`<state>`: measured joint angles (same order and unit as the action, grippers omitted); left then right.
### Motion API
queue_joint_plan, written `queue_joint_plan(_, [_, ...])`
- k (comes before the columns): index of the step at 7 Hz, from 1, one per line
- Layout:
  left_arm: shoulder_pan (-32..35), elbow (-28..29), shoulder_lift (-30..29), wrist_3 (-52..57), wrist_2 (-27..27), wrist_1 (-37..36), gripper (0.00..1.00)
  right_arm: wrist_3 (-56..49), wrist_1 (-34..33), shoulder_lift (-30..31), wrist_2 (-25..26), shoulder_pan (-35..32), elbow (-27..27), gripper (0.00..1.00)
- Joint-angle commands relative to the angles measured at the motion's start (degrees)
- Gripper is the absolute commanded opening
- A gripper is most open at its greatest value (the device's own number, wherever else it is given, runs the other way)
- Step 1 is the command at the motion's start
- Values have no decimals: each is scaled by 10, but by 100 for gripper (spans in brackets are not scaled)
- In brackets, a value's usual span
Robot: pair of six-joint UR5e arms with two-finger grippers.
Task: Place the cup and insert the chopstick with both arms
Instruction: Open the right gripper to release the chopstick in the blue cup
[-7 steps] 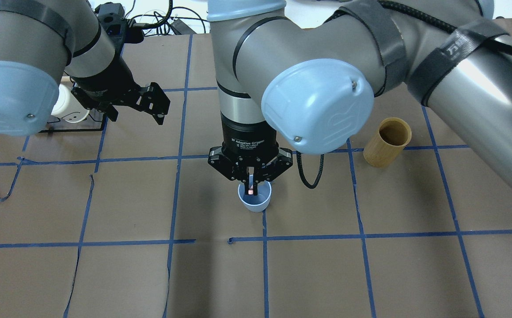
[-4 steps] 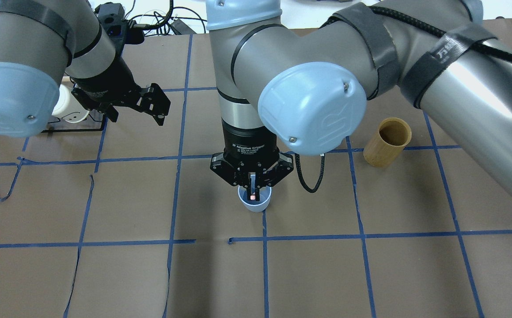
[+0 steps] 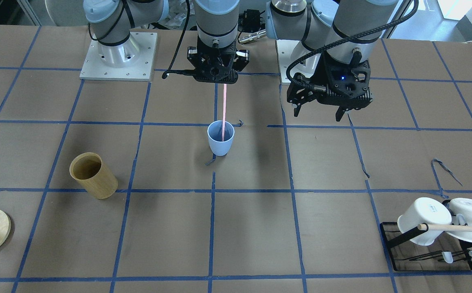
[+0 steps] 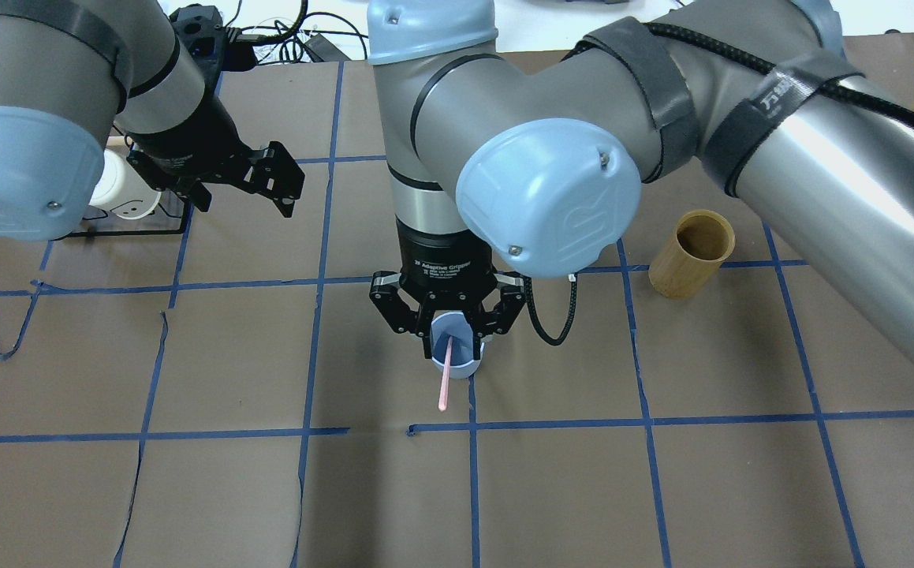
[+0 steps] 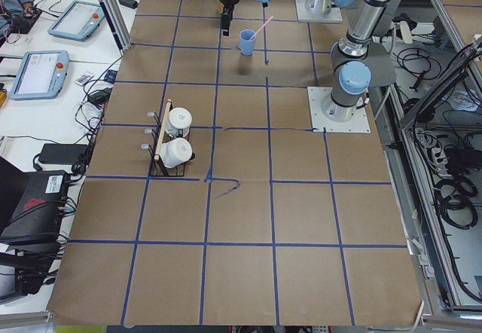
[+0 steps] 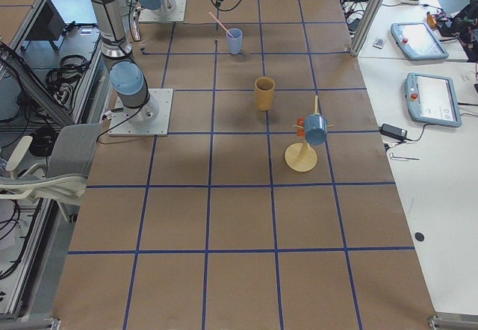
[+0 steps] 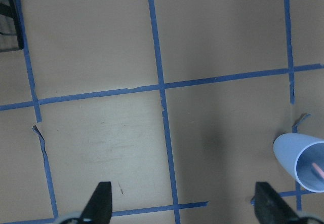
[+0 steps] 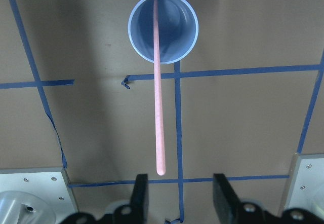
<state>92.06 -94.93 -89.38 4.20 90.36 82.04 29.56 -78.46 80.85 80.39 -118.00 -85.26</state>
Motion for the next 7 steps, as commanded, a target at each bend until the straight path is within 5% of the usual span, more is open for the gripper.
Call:
queue_joint_plan(1, [0,3,-3,-2,0,-12,100,-4,3,6,12,13,10,83])
queue_joint_plan(4, [0,5,-4,-2,0,-12,100,-78,3,19,97,80,21,100])
queue_joint_plan(7, [0,5,-4,-2,-1,-12,100,-219,7,62,100,243,21,100])
